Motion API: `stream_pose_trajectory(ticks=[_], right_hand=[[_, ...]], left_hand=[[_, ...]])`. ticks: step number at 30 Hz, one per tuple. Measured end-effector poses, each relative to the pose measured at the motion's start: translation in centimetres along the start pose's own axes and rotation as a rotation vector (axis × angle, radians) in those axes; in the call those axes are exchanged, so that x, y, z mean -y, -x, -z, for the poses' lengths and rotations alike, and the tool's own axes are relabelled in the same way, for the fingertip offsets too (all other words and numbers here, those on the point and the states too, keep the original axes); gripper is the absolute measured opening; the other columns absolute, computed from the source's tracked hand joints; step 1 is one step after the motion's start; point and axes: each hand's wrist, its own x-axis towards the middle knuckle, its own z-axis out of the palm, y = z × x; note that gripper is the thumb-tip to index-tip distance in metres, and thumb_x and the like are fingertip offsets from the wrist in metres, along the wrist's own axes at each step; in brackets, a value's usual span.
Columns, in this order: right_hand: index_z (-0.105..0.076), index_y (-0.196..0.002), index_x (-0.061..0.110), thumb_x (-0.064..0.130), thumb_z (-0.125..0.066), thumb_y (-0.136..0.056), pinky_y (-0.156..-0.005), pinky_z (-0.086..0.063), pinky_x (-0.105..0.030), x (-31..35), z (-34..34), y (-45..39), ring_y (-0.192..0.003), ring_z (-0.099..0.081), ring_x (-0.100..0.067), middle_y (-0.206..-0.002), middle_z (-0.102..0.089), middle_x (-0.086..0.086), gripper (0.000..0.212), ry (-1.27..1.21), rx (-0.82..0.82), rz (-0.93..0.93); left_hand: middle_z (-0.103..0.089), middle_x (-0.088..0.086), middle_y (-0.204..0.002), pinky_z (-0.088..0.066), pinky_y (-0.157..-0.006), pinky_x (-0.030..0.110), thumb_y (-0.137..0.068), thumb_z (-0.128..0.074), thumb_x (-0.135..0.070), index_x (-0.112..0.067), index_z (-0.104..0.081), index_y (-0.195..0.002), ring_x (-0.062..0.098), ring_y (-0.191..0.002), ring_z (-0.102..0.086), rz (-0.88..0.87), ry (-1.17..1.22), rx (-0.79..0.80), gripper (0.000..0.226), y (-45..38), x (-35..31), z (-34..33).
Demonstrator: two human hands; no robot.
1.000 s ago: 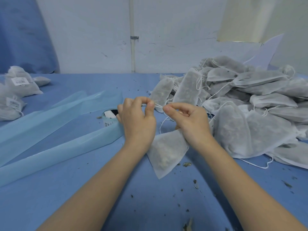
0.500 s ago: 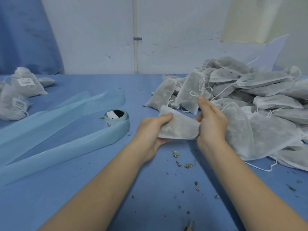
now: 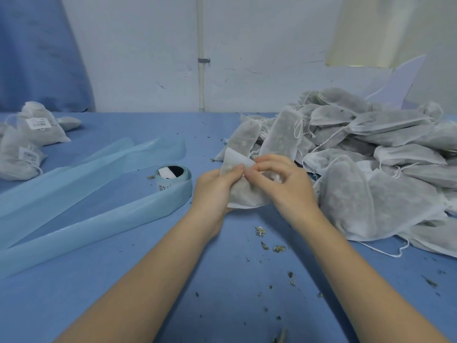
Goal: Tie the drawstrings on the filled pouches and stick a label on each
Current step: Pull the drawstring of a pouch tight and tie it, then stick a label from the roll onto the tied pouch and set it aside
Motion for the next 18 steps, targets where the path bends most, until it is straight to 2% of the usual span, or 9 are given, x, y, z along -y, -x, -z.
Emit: stream_pose_trajectory(ticks=[2, 4, 7, 9, 12, 15, 17, 18], right_hand=[[-0.071, -0.075, 0.033, 0.021, -0.076, -0.08, -0.085, -0.037, -0.006, 0.1, -0.3, 0.0, -0.094, -0.058, 0.01, -0.102, -0.065, 0.013, 0.014, 0.014, -0.001, 0.012], [-0.069, -0.092, 0.032, 0.029, -0.069, -0.086, -0.085, -0.041, -0.01, 0.4, -0.5, -0.1, -0.096, -0.058, 0.007, -0.102, -0.066, 0.015, 0.007, 0.018, -0.027, -0.029], [-0.06, -0.115, 0.023, 0.041, -0.047, -0.097, -0.09, -0.049, -0.023, 1.0, -1.1, -0.7, -0.103, -0.061, -0.005, -0.113, -0.065, 0.007, 0.029, -0.117, -0.043, -0.245], [-0.06, -0.118, 0.014, 0.028, -0.042, -0.101, -0.091, -0.054, -0.033, 1.6, -2.1, -0.8, -0.104, -0.065, -0.016, -0.118, -0.065, -0.005, 0.029, -0.283, 0.009, -0.369], [-0.062, -0.116, 0.007, 0.011, -0.042, -0.098, -0.096, -0.052, -0.039, 2.1, -4.3, -1.0, -0.095, -0.067, -0.02, -0.116, -0.066, -0.015, 0.027, -0.227, 0.11, -0.399], [-0.059, -0.126, 0.006, 0.004, -0.042, -0.097, -0.099, -0.049, -0.032, 2.1, -6.4, -1.6, -0.093, -0.062, -0.017, -0.125, -0.062, -0.012, 0.034, -0.256, 0.196, -0.416], [-0.047, -0.139, 0.013, 0.005, -0.043, -0.096, -0.096, -0.047, -0.025, 1.8, -7.3, -1.9, -0.111, -0.058, -0.015, -0.138, -0.053, -0.003, 0.044, -0.053, 0.304, -0.363], [-0.039, -0.145, 0.016, 0.007, -0.045, -0.096, -0.095, -0.043, -0.023, 1.6, -7.7, -2.0, -0.125, -0.05, -0.014, -0.145, -0.045, 0.0, 0.05, 0.1, 0.394, -0.301]], left_hand=[[-0.069, 0.021, -0.096, -0.049, -0.082, 0.043, -0.091, -0.058, -0.015, 0.005, -0.066, -0.097, 0.031, -0.088, -0.064, -0.061, -0.045, -0.03, 0.022, 0.0, -0.1, 0.0], [-0.068, 0.02, -0.091, -0.047, -0.078, 0.043, -0.092, -0.058, -0.016, 0.003, -0.066, -0.094, 0.031, -0.083, -0.064, -0.11, -0.075, -0.062, 0.021, -0.1, -0.4, 0.0], [-0.07, 0.019, -0.097, -0.051, -0.09, 0.048, -0.091, -0.059, -0.021, 0.0, -0.067, -0.094, 0.035, -0.093, -0.066, -0.162, -0.131, -0.199, 0.023, -0.7, -1.4, 0.6], [-0.07, 0.017, -0.096, -0.049, -0.091, 0.05, -0.09, -0.06, -0.025, -0.004, -0.068, -0.089, 0.034, -0.096, -0.065, -0.2, -0.176, -0.297, 0.023, -1.3, -2.3, 1.3], [-0.069, 0.015, -0.094, -0.05, -0.089, 0.048, -0.088, -0.06, -0.028, -0.013, -0.062, -0.073, 0.034, -0.096, -0.064, -0.251, -0.265, -0.447, 0.021, -1.8, -3.8, 2.9], [-0.067, 0.016, -0.099, -0.049, -0.088, 0.044, -0.09, -0.056, -0.031, -0.009, -0.062, -0.085, 0.034, -0.099, -0.061, -0.308, -0.346, -0.567, 0.024, -2.2, -5.1, 4.7], [-0.066, 0.011, -0.096, -0.049, -0.086, 0.039, -0.091, -0.054, -0.032, -0.009, -0.061, -0.09, 0.033, -0.098, -0.06, -0.329, -0.346, -0.636, 0.024, -2.5, -6.0, 6.0], [-0.064, 0.008, -0.092, -0.048, -0.084, 0.037, -0.091, -0.054, -0.032, -0.01, -0.06, -0.089, 0.032, -0.097, -0.06, -0.325, -0.334, -0.654, 0.022, -2.6, -6.3, 6.7]])
